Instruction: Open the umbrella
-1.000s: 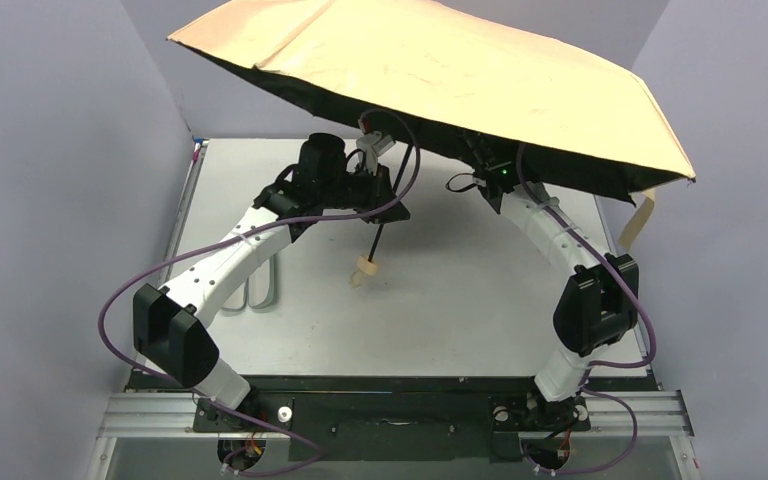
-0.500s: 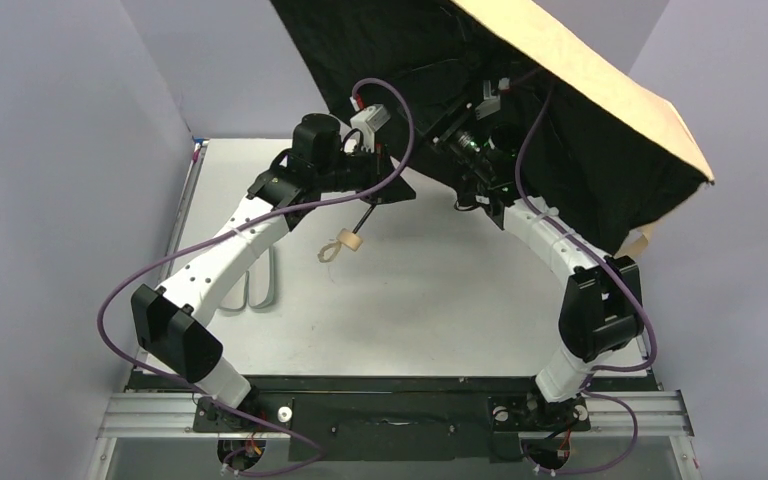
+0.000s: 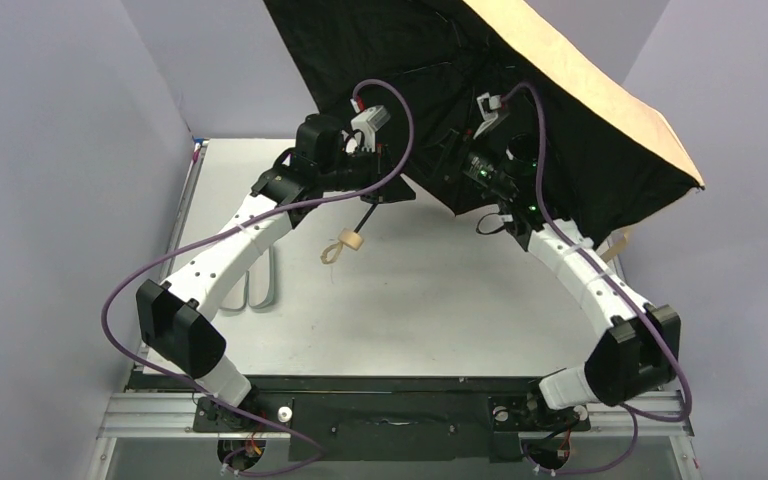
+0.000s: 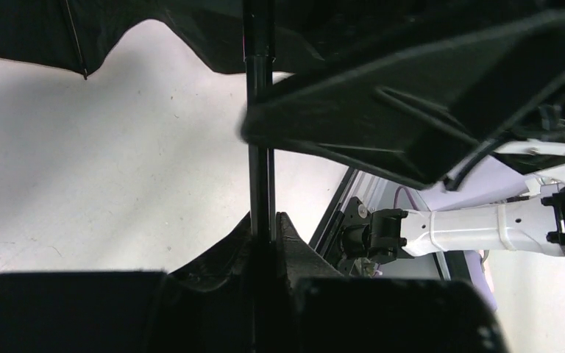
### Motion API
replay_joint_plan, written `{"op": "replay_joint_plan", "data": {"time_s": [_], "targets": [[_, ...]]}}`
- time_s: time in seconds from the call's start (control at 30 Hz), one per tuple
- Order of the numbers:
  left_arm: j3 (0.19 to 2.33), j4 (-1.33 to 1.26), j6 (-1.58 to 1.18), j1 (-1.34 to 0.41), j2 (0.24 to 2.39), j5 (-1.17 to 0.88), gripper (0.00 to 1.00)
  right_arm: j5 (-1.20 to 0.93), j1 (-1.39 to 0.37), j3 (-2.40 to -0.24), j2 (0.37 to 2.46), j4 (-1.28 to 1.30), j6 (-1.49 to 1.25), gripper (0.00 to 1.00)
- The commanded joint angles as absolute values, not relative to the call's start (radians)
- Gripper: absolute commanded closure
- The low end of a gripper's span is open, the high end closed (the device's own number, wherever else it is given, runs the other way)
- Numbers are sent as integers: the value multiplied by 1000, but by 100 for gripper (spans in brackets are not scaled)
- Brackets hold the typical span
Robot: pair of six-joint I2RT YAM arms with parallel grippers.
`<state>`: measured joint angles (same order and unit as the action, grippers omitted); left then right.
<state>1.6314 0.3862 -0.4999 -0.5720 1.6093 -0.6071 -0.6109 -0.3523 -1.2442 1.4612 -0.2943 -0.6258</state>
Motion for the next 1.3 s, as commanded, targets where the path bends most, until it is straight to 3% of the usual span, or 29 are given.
{"op": "replay_joint_plan", "data": {"time_s": [0.0, 0.17, 0.4, 0.6, 0.77, 1.07, 1.27], "targets": [[1675, 227, -510, -540, 1581, -602, 100, -476, -343, -1200, 1326, -37, -176, 27], [1659, 215, -493, -541, 1568, -624, 100, -315, -336, -1118, 1223, -96, 174, 34], [1661, 245, -441, -551, 1567, -684, 100, -384, -306, -1056, 1205, -269, 747, 36], [1656, 259, -415, -559, 1566, -692, 100, -368, -359, -1033, 1237, -470, 1022, 41], [1660, 285, -381, -567, 1568, -698, 100, -343, -385, -1046, 1289, -644, 1115, 43], [1648, 334, -306, -571, 1545, -723, 100, -474, -325, -1112, 1386, -686, 1259, 49], [1636, 355, -281, -572, 1531, -734, 100, -581, -296, -1141, 1434, -724, 1288, 59]]}}
